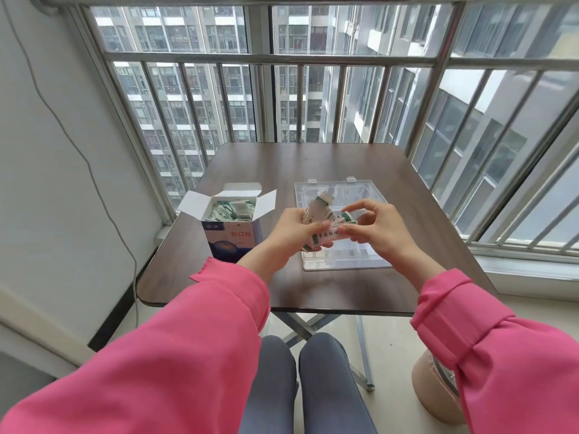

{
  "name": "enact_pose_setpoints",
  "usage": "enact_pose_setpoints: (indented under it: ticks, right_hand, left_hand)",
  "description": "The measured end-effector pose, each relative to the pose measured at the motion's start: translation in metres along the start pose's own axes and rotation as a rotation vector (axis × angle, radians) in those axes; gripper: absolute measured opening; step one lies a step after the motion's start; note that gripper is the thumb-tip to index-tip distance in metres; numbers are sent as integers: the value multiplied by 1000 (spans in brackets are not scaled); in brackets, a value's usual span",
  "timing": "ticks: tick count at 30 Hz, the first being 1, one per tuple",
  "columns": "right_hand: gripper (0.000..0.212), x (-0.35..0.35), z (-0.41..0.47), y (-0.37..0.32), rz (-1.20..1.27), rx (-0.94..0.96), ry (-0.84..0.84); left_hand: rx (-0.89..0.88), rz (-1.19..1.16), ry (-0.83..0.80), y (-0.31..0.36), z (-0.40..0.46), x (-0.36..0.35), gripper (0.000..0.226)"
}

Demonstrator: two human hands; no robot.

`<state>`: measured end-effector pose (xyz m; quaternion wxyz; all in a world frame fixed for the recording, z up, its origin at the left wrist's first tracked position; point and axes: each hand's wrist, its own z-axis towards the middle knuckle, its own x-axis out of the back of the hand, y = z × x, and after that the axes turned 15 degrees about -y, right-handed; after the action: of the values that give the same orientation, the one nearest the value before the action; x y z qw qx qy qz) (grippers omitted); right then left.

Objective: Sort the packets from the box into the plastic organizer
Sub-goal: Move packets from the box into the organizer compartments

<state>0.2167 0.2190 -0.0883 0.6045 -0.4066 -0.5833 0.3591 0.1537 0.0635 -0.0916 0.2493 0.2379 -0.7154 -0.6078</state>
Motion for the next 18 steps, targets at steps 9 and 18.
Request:
enact_pose_setpoints:
  ticks: [9,18]
  right_hand:
    - [23,-3,2,4,-197,27,-14]
    - [24,-4,13,17,-339,-199,-86]
  left_hand:
    - [-35,172,75,-7,8,3,6]
    - [44,526,316,-19,11,14,10]
